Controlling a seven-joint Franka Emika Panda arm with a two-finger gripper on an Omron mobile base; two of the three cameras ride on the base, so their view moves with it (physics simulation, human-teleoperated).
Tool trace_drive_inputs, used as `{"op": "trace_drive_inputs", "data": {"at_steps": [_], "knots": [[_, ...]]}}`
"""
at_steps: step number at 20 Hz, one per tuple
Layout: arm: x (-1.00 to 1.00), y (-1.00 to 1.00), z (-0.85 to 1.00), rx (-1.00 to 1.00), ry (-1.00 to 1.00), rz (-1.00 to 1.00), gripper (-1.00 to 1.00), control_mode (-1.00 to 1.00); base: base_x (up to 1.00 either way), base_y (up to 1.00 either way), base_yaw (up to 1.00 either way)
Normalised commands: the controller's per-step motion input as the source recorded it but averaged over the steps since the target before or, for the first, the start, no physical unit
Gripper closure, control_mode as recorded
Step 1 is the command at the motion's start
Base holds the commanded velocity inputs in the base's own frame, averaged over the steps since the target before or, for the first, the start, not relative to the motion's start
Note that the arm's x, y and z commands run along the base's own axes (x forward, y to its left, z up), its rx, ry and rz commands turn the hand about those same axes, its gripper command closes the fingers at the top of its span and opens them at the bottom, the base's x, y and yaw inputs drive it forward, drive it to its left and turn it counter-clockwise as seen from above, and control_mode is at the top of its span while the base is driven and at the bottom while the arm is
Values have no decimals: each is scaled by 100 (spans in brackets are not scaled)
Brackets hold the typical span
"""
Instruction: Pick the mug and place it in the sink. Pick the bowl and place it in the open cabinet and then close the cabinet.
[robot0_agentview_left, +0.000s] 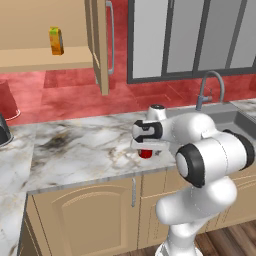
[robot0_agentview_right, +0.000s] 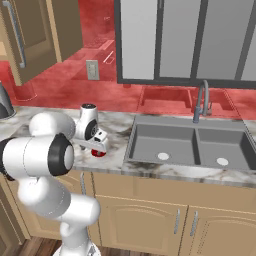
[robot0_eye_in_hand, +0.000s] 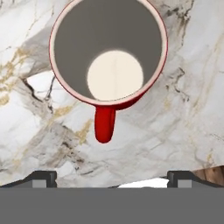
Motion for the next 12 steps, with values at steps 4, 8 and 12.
{"op": "trace_drive_inputs", "data": {"at_steps": [4,8,12], "knots": [[11,0,-9,0,0,0,-100,-100,0,0,0],[9,0,-10,0,0,0,-100,-100,0,0,0],[6,0,-12,0,-2,0,-100,-100,0,0,0]]}}
